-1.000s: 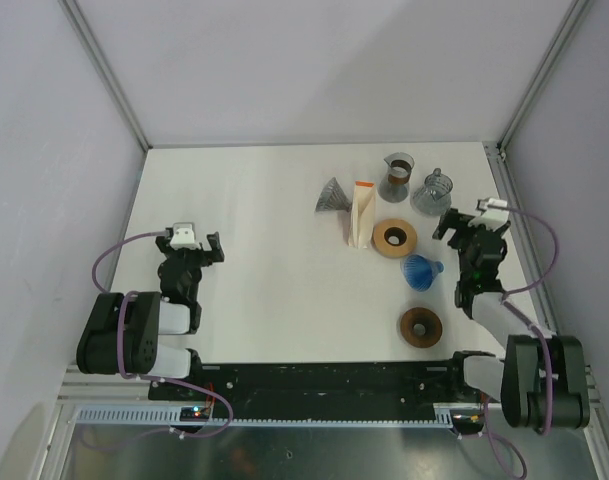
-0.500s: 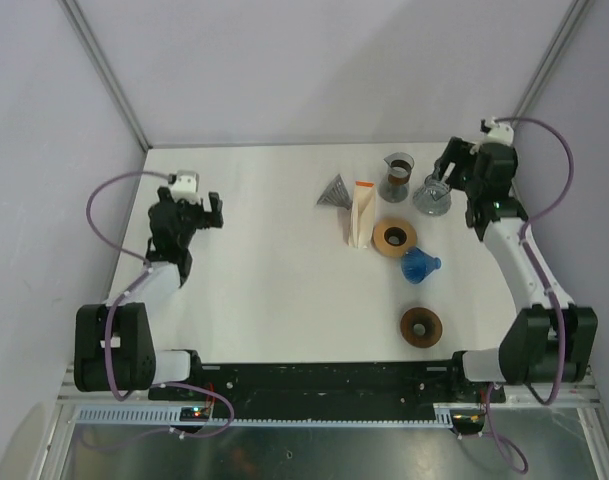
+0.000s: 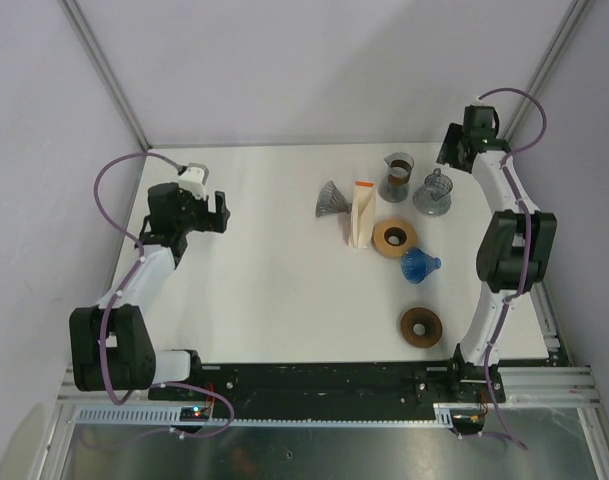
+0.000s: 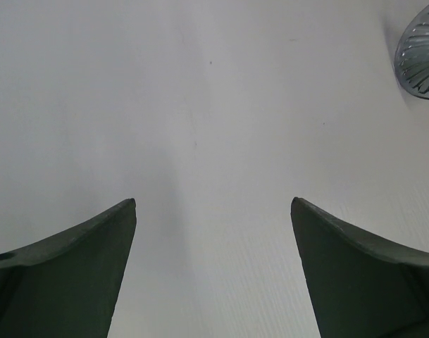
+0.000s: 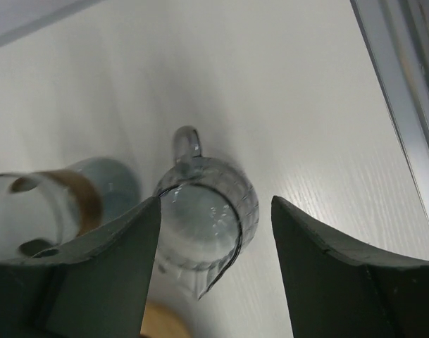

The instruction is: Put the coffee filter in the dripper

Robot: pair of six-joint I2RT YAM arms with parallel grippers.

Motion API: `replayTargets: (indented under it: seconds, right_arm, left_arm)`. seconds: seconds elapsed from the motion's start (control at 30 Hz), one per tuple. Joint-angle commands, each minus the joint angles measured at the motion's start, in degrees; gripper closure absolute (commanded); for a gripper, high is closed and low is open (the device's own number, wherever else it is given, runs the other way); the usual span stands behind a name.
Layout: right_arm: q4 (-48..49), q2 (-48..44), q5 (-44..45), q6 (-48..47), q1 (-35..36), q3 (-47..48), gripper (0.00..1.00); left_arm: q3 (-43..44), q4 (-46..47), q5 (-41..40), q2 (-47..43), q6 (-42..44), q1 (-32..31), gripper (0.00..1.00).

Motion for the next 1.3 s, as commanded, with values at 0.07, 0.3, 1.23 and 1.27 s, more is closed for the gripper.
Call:
replayTargets:
  seconds: [0.07,0.3,1.23,1.27]
  right_arm:
    - [-11.39,9.80,2.64,-1.80,-1.15,10.40,0.40]
    - [-8.87,11.59,-0.61,-1.25,-1.60,7.53,0.53]
    - [-13.33,-20.15,-0.59,-4.43,3.67,-4.09,1.00]
    - [-13.75,-21.54,-1.63,-4.15,5.61,-4.91,1.00]
  left_arm:
    - [3.30,-4.03,-0.74,0.35,1.91,0.09,0.05]
    - [3.64,-4.65,-2.09,0.85,2.32,0.16,0.05]
    - [4.93,-8.17,-3.33,-1.09,5.48,0.09,0.02]
    - [5.07,-8.44,-3.24,-1.25,5.71,0.09,0.02]
